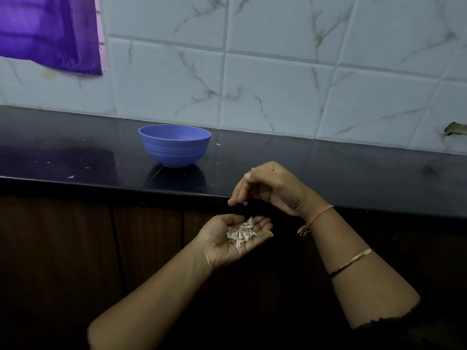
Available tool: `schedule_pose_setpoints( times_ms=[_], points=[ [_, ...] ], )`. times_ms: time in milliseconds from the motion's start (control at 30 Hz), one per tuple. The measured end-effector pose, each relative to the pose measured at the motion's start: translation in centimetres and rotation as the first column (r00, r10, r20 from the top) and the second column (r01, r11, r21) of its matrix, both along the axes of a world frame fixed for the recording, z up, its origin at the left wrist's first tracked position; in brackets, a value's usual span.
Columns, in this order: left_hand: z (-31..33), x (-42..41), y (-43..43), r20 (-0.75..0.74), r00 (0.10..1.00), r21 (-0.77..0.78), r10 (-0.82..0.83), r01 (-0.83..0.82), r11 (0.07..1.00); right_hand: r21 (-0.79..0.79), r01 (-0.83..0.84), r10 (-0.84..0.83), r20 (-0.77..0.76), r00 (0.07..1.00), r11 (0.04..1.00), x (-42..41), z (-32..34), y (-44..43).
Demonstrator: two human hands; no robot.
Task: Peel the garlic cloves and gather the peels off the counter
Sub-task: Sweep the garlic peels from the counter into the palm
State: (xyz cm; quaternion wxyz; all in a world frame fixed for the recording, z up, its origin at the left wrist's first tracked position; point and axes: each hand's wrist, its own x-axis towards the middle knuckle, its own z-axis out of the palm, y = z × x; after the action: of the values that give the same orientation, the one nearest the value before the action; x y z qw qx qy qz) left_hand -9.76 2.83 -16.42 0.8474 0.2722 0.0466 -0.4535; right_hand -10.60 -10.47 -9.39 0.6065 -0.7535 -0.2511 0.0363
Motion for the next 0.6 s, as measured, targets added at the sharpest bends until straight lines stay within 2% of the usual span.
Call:
schedule_pose_setpoints(
  times_ms=[100,200,267,333,400,500,600],
  points=[
    [-0.1,0.0,-0.1,-0.019,1.0,-0.01,-0.001,0.001,1.0,0.003,0.071,-0.071,0.011,0.997,0.997,0.0,0.0,0.2],
    [-0.1,0.0,-0.1,-0.03,1.0,-0.013,-0.007,0.006,1.0,0.037,0.263,-0.266,0.1,0.959,0.964,1.0,0.0,0.1],
    [-0.1,0.0,-0.2,-0.03,1.0,-0.006,-0.006,0.006,1.0,0.129,0.4,-0.415,0.131,0.9,0.907,2.2,0.1,-0.3],
    [-0.1,0.1,-0.2,-0.029,1.0,0.006,-0.001,0.001,1.0,0.255,0.501,-0.534,0.076,0.842,0.827,3.4,0.2,-0.9],
    [0.0,0.1,-0.2,-0.037,0.999,0.013,-0.002,0.003,1.0,0.263,0.603,-0.632,0.036,0.774,0.753,4.7,0.2,-1.6],
    [0.0,0.2,-0.2,-0.041,0.999,0.019,-0.005,0.005,1.0,0.074,0.716,-0.72,0.077,0.69,0.694,6.2,-0.2,-2.3],
    [0.0,0.2,-0.2,-0.043,0.999,0.025,0.001,0.001,1.0,-0.285,0.677,-0.645,0.208,0.735,0.679,6.2,0.3,-1.9]
  ],
)
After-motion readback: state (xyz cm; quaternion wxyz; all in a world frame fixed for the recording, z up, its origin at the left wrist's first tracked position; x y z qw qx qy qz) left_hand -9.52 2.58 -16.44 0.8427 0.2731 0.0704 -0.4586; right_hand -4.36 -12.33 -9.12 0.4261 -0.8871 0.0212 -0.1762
